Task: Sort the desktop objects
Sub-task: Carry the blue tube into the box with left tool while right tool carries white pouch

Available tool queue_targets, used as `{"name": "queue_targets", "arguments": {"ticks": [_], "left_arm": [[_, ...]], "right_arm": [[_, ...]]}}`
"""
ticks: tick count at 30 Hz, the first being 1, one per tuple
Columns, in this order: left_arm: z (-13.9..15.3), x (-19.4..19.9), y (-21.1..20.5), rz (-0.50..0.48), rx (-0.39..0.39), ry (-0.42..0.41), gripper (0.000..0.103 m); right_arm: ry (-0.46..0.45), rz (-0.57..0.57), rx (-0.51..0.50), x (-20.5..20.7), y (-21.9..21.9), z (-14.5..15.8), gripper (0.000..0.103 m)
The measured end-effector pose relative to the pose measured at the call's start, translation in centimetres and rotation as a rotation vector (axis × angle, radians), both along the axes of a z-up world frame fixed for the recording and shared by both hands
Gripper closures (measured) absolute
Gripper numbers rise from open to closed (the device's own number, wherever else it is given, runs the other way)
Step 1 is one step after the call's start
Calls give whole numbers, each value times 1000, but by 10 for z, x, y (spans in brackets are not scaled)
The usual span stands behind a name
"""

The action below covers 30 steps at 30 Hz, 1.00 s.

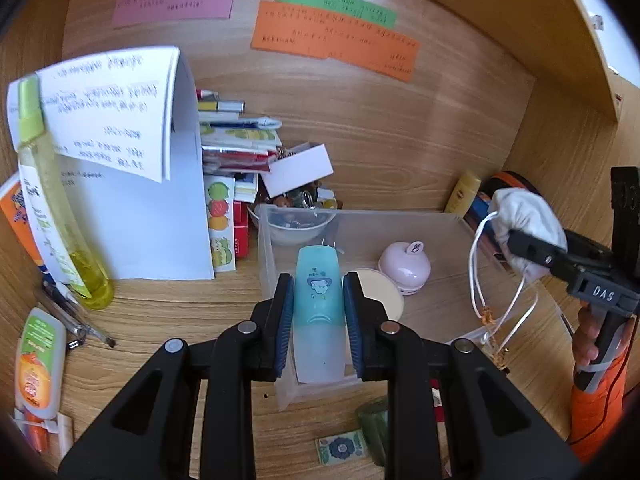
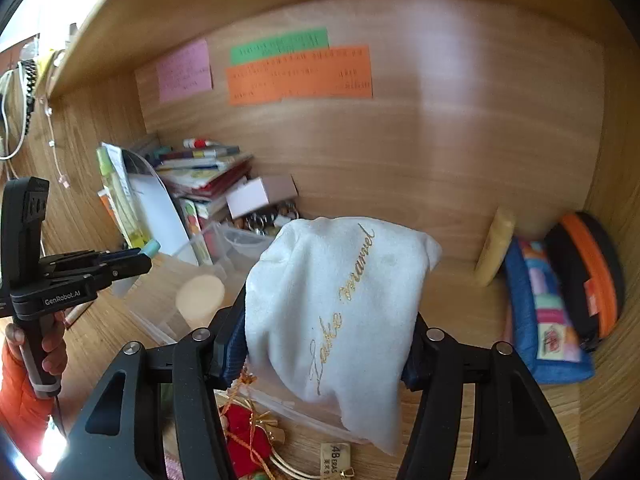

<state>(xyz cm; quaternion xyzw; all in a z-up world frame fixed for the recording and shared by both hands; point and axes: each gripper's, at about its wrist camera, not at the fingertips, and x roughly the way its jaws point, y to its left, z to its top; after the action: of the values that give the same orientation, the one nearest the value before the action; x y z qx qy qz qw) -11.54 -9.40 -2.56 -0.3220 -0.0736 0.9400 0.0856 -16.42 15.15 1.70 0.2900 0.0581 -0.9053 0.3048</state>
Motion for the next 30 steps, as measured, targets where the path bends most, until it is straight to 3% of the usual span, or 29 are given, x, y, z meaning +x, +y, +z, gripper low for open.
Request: {"name": "queue_targets", "arguments": {"ticks": [11,23,30], "left_arm": [[-21,-18,7,-15,-29,-42,79],[-23,-15,14,-20,-85,-17,79],[-23,-13,17,-34,-90,-12,69]], "right_arm": [[-98,33,66,-17,-18,-37,49],[-152,55,109,-21,-32,-57,48],[-133,51,102,-20,-34,-57,45]]}}
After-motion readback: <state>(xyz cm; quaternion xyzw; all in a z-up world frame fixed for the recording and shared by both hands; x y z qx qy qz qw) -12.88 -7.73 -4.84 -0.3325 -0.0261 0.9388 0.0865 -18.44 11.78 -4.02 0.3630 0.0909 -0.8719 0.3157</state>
